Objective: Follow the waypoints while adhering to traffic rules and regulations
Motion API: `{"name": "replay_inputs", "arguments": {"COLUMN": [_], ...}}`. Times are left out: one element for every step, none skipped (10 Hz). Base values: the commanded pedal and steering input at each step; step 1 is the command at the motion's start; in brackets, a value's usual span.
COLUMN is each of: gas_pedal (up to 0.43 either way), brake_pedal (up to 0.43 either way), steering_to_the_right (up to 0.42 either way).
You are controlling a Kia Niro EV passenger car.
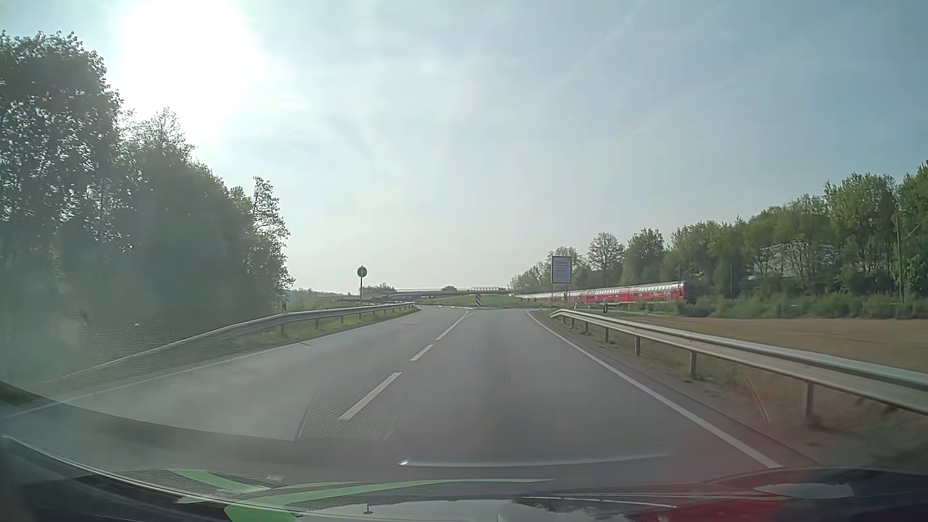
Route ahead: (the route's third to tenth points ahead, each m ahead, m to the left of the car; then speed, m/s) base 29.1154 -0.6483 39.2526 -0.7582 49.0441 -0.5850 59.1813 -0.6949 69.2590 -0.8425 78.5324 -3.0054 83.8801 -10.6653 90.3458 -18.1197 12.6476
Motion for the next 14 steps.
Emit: {"name": "replay_inputs", "arguments": {"gas_pedal": [0.138,0.138,0.138,0.138,0.138,0.138,0.138,0.138,0.138,0.138,0.138,0.138,0.138,0.138], "brake_pedal": [0.0,0.0,0.0,0.0,0.0,0.0,0.0,0.0,0.0,0.0,0.0,0.0,0.0,0.0], "steering_to_the_right": [0.004,0.004,0.004,0.004,0.004,0.004,0.004,0.005,0.004,0.004,0.005,0.005,0.005,0.005]}}
